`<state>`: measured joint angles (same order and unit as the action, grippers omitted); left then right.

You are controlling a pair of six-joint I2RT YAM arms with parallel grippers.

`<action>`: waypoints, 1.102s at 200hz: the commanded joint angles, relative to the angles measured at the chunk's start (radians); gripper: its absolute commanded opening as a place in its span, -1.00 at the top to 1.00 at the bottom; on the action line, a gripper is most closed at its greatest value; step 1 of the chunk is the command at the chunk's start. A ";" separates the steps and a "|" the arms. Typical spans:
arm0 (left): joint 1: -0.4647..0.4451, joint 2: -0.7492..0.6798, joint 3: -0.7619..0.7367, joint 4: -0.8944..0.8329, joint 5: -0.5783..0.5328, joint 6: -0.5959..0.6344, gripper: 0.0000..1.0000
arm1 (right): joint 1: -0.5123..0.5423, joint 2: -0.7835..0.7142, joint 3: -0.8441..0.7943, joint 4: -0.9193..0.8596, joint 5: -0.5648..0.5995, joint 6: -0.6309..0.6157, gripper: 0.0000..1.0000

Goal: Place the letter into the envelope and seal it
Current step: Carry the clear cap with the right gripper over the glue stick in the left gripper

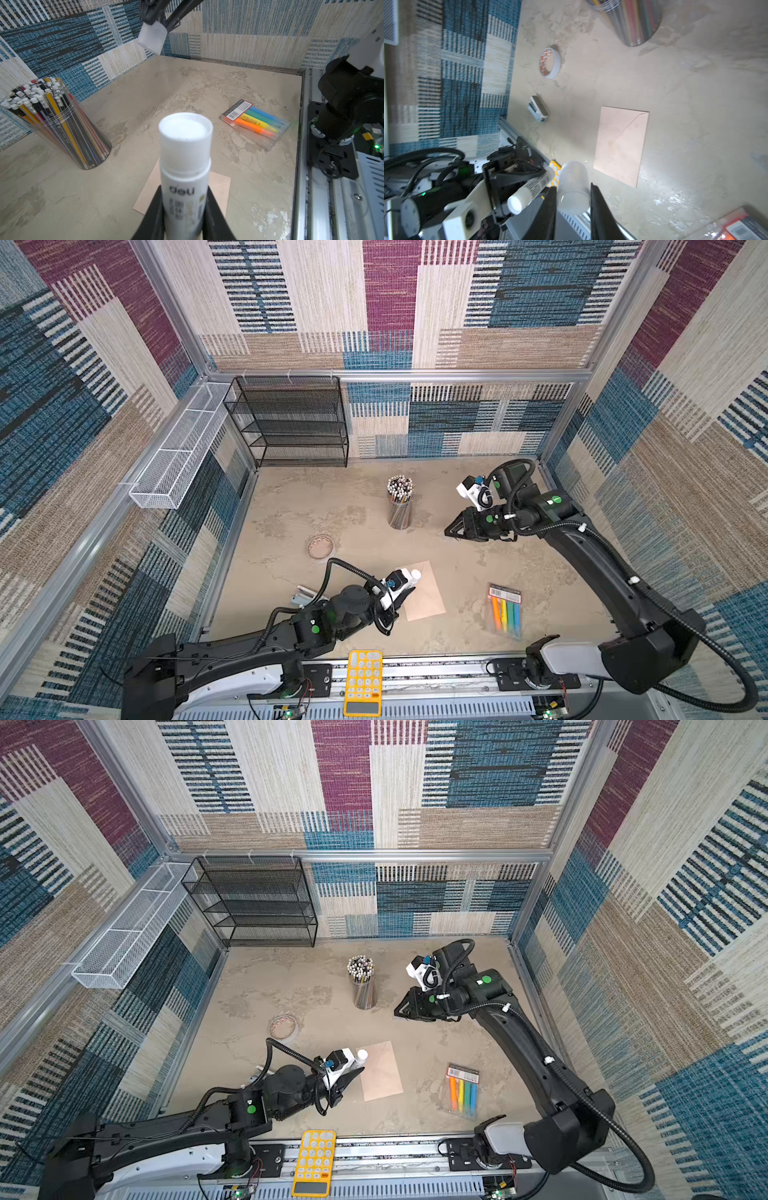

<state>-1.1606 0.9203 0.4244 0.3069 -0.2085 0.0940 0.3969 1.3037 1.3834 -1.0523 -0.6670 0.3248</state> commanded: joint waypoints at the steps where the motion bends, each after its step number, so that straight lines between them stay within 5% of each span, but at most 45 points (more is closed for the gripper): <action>1: 0.002 0.006 0.019 0.049 -0.033 0.051 1.00 | 0.012 -0.046 -0.023 0.047 -0.170 0.022 0.48; 220: 0.051 0.148 0.099 0.149 0.035 0.074 1.00 | 0.073 -0.107 -0.174 0.154 -0.250 0.060 0.43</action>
<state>-1.1107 1.0645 0.5137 0.4103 -0.1951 0.1520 0.4702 1.2011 1.2144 -0.9321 -0.9058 0.3698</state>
